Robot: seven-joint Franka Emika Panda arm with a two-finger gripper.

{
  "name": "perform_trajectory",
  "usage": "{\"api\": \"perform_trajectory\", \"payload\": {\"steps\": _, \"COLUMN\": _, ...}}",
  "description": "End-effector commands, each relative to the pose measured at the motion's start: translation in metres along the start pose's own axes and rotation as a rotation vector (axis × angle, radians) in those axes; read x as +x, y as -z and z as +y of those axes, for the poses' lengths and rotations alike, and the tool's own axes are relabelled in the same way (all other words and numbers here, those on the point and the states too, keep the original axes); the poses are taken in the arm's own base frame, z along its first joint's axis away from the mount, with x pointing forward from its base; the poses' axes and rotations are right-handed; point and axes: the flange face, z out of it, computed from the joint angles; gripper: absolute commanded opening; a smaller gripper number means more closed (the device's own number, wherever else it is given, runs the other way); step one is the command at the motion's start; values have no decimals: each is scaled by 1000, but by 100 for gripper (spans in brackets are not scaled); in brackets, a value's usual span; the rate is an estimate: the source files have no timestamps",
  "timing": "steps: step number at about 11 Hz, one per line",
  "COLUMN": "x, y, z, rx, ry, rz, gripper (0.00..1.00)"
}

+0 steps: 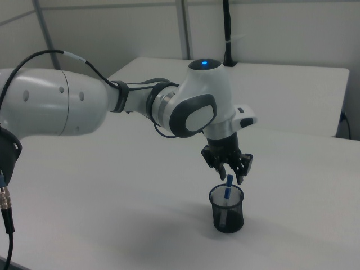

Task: Remove the marker
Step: 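Lower the gripper and close it on the blue-capped marker, then lift the marker straight up out of the pen cup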

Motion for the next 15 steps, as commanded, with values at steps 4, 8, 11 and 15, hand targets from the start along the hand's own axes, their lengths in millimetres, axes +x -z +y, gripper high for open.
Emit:
{"api": "perform_trajectory", "payload": {"steps": 4, "x": -2, "y": 5, "z": 1, "rx": -2, "ry": 70, "rz": 4, "gripper": 16}}
{"api": "perform_trajectory", "payload": {"steps": 8, "x": -2, "y": 19, "z": 3, "rx": -8, "ry": 57, "rz": 21, "gripper": 16}}
{"api": "perform_trajectory", "payload": {"steps": 11, "x": -1, "y": 57, "z": 0, "rx": -4, "ry": 50, "rz": 48, "gripper": 16}}
{"api": "perform_trajectory", "payload": {"steps": 15, "x": 7, "y": 121, "z": -7, "rx": 2, "ry": 62, "rz": 46, "gripper": 17}}
